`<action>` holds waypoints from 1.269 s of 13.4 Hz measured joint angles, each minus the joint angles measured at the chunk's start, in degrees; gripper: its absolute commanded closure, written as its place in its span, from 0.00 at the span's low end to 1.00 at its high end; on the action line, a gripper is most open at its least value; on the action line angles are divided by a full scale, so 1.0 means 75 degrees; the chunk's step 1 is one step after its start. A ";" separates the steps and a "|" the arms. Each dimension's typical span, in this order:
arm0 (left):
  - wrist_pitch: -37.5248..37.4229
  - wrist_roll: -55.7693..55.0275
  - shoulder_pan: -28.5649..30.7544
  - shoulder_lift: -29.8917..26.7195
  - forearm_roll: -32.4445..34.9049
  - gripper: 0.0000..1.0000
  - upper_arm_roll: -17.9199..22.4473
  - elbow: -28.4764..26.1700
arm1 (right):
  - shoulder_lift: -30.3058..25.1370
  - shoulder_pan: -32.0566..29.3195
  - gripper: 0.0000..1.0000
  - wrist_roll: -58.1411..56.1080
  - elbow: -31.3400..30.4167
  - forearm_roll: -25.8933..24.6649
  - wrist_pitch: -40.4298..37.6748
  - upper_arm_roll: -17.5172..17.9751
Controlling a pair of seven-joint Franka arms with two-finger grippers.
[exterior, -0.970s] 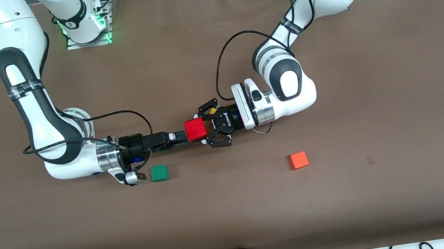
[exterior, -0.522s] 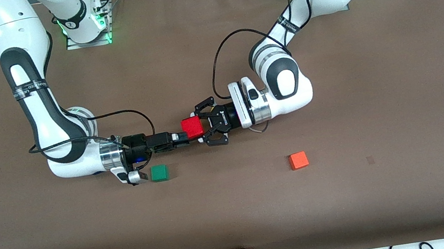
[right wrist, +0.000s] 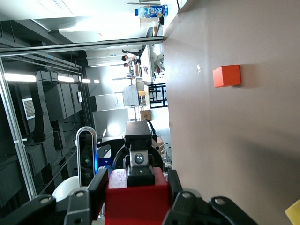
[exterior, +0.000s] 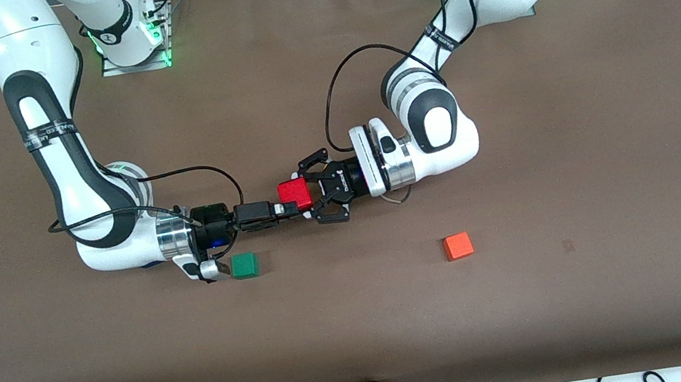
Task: Pass red block to right arm, stack on blue
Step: 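Open the left gripper and pull it back from the red cube, then carry the red cube with the right gripper over the blue cube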
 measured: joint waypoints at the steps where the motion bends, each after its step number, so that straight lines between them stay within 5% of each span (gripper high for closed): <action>1: 0.0000 0.0000 0.0000 0.0000 0.0000 0.82 0.0000 0.0001 | -0.0001 0.0000 0.91 -0.0001 0.0000 0.0000 0.0000 0.0000; 3: 0.0000 0.0000 -0.0001 0.0000 0.0000 0.77 0.0000 0.0006 | -0.0003 0.0000 0.91 -0.0001 0.0002 0.0001 0.0000 -0.0002; 4: 0.0000 0.0000 -0.0001 0.0000 0.0000 0.20 0.0000 0.0009 | -0.0004 0.0000 0.91 -0.0001 0.0004 0.0001 0.0000 -0.0003; 5: 0.0000 0.0000 -0.0004 0.0000 -0.0039 0.00 0.0000 0.0011 | -0.0005 0.0000 0.91 0.0000 0.0010 0.0003 0.0000 -0.0006; 12: -0.0022 -0.0002 -0.0002 -0.0003 -0.0482 0.00 0.0003 0.0040 | -0.0093 -0.0068 0.92 -0.0001 0.0140 -0.0174 -0.0129 -0.0489; 17: -0.0230 -0.1218 0.0786 -0.0034 0.0348 0.00 0.0018 0.0127 | -0.0182 -0.0197 0.93 -0.0003 0.0449 -0.1688 -0.0421 -0.0981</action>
